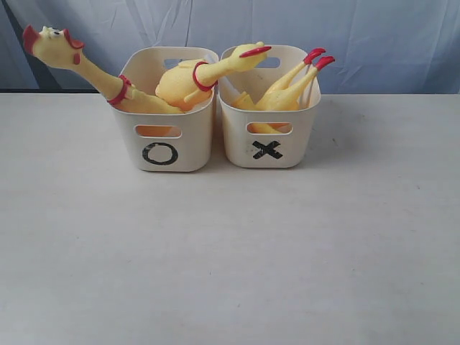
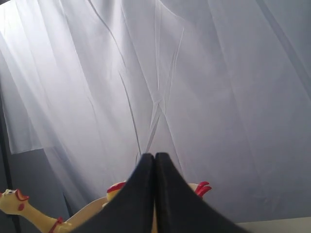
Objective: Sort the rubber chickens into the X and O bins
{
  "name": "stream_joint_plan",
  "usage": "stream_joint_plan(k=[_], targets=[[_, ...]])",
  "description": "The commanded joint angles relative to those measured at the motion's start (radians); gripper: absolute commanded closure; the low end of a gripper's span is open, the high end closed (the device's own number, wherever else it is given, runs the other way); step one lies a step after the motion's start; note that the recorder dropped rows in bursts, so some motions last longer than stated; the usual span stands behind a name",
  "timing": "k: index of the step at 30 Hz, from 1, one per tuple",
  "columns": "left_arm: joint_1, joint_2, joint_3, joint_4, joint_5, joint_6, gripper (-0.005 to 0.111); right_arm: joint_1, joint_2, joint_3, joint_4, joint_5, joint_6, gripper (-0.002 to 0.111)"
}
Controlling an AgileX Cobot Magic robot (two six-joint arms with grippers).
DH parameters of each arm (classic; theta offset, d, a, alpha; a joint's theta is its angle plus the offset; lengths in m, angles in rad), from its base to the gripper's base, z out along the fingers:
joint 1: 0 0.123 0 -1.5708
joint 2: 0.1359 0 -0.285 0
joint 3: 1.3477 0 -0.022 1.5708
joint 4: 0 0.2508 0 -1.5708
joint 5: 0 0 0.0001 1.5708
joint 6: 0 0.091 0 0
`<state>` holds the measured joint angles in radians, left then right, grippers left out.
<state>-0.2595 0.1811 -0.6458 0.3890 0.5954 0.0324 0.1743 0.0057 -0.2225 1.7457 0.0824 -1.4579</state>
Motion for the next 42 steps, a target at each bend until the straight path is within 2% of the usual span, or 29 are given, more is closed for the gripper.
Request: stream_joint_plan(k=[1, 9, 17, 22, 42], targets=[[-0.002, -0.007, 0.000, 0.008, 0.001, 0.000, 0.106, -0.004, -0.006, 0.001, -0.001, 0.001, -0.005, 0.109], [0.015, -0.038, 0.000, -0.007, -0.003, 0.000, 0.106, -0.011, -0.006, 0.001, -0.001, 0.018, -0.005, 0.109], [0.197, -0.160, 0.000, -0.007, -0.003, 0.000, 0.106, -0.086, -0.006, 0.001, -0.001, 0.019, -0.005, 0.109], [0.271, -0.181, 0.000, 0.006, -0.006, 0.000, 0.106, -0.096, -0.006, 0.001, -0.001, 0.014, -0.005, 0.109], [0.277, -0.181, -0.002, 0.016, -0.012, 0.000, 0.106, -0.094, -0.006, 0.001, -0.001, 0.017, -0.005, 0.109]])
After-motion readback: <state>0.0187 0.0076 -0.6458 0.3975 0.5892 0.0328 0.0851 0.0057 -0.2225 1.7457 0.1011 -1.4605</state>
